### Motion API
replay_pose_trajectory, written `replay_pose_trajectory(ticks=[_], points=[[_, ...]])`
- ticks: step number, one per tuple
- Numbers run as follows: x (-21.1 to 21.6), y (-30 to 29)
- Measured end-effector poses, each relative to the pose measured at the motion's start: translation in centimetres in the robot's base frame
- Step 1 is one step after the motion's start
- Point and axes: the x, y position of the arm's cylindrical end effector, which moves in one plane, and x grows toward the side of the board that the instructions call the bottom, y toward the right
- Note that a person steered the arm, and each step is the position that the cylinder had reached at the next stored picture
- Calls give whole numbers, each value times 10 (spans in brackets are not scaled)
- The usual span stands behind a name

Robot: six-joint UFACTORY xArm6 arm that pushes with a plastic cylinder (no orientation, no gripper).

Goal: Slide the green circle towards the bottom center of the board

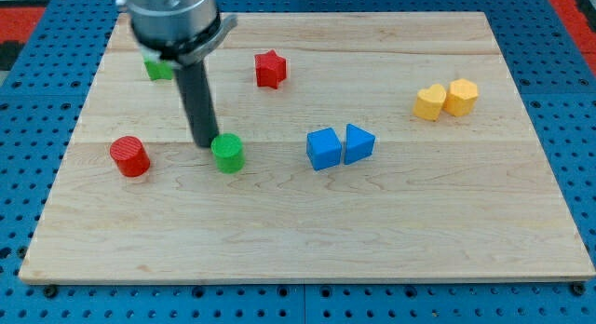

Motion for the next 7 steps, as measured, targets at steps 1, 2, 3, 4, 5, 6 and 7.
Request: replay_pose_trajectory(ticks=[1,2,3,4,5,6,7], points=[[14,56],[-8,65],[4,106],[50,146],[60,149],[95,159],[112,191]])
